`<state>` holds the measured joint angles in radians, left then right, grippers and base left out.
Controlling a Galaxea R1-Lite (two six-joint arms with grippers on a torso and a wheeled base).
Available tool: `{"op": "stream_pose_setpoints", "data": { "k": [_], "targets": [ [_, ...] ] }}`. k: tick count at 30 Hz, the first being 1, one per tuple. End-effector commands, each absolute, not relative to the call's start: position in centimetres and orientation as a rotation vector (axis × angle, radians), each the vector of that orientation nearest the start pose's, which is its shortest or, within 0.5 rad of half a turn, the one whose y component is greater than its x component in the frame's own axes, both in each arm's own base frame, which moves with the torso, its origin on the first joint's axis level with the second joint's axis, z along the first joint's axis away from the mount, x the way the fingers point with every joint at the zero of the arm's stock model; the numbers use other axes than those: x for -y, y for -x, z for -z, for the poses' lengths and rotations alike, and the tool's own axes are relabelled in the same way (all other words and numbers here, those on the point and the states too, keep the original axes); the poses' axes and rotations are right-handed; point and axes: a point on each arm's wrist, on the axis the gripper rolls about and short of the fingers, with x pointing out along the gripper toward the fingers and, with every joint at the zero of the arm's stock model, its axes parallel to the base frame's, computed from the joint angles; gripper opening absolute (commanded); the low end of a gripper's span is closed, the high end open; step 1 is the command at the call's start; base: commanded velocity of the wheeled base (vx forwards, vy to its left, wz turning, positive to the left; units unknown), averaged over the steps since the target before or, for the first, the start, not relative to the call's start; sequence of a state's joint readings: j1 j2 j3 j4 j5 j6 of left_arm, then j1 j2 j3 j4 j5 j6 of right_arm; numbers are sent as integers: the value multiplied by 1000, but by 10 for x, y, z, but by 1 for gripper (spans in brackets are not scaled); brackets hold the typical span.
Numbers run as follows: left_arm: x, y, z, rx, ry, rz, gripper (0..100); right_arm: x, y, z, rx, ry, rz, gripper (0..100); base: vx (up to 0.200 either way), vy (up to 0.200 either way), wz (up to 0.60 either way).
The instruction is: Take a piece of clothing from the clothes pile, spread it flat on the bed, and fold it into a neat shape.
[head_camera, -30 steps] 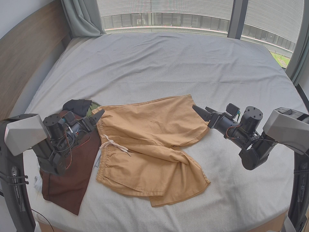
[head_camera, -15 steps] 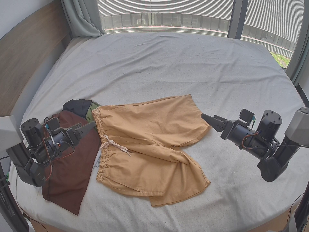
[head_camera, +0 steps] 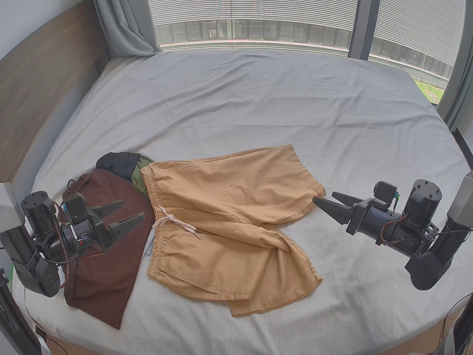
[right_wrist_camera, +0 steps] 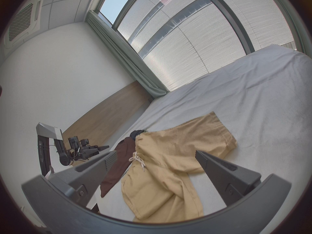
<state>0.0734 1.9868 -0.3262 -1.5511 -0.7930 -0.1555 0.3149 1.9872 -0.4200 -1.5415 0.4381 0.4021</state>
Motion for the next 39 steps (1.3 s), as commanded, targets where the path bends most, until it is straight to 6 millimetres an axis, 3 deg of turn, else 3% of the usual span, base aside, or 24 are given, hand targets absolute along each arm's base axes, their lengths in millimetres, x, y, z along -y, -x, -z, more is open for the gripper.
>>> {"op": "stream_pose_setpoints", "data": {
  "k": [1,16,29,33,39],
  "targets": [
    [-5,-270,-78,-185,204,708,100,-100,-276,-85,-235,-385,-733,100,0,0,0],
    [-3,-269,-62,-251,231,733,100,-93,-258,-53,-411,-401,-737,100,0,0,0],
    [-3,-275,-53,-273,240,720,100,-88,-263,-22,-523,-413,-696,100,0,0,0],
    [-1,-282,-58,-233,204,699,100,-84,-263,-10,-565,-420,-670,100,0,0,0],
    [-4,-287,-43,-228,91,700,100,-83,-260,1,-615,-422,-669,100,0,0,0]
  ]
}}
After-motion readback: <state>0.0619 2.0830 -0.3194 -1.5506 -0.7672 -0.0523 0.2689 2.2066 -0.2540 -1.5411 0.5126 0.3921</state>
